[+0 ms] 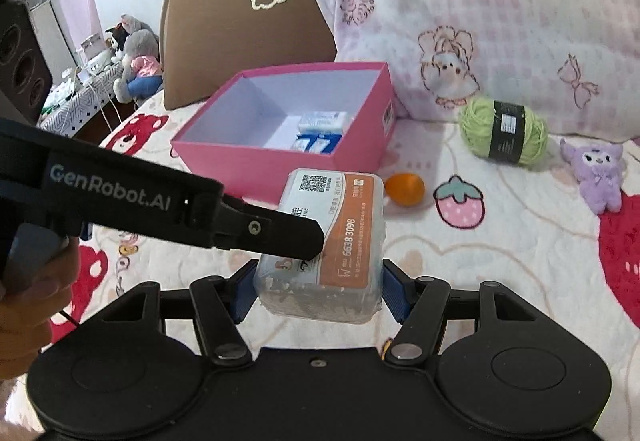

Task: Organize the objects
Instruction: 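Lift the clear box with the left gripper and carry it toward the pink box, then lower the clear box into the pink box with the left gripper, then open the left gripper to release the clear box and lift away, then move the left gripper toward the orange sponge beside the pink box, then lower the left gripper onto the orange sponge and close on it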

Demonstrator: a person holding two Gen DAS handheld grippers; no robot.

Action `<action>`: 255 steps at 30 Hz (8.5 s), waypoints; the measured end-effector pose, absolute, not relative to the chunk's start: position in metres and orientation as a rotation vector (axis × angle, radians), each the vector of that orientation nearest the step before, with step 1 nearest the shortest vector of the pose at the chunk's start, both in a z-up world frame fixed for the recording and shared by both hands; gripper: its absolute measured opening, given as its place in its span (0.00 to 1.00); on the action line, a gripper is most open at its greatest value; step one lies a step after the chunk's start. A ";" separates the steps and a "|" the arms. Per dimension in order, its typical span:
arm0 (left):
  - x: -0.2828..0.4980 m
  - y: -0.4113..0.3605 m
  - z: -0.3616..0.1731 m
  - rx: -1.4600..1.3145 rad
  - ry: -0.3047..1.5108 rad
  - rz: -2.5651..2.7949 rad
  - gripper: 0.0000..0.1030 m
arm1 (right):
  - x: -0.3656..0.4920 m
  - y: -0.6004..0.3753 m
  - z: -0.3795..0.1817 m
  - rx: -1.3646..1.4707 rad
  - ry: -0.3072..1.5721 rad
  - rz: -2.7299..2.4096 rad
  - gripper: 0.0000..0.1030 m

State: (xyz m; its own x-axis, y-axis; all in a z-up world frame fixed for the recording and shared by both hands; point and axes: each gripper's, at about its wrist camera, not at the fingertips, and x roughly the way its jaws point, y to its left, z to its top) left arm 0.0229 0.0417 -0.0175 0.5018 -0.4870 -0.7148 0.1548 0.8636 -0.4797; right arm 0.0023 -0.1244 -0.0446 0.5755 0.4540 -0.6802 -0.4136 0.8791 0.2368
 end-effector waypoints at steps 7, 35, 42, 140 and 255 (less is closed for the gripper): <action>0.020 0.060 0.004 -0.377 0.928 -0.390 0.33 | 0.009 -0.117 -0.027 0.097 0.789 0.552 0.67; 0.101 0.168 0.017 -0.390 0.942 -0.276 0.33 | 0.106 -0.022 -0.021 0.166 0.802 0.659 0.67; 0.144 0.192 0.007 -0.405 0.989 -0.213 0.34 | 0.148 0.007 -0.032 0.180 0.841 0.658 0.67; 0.184 0.204 0.015 -0.238 1.188 -0.158 0.44 | 0.167 0.009 -0.013 -0.141 1.011 0.718 0.68; 0.136 -0.009 -0.128 -0.334 0.784 -0.184 0.41 | 0.167 -0.146 -0.166 -0.266 0.610 0.680 0.41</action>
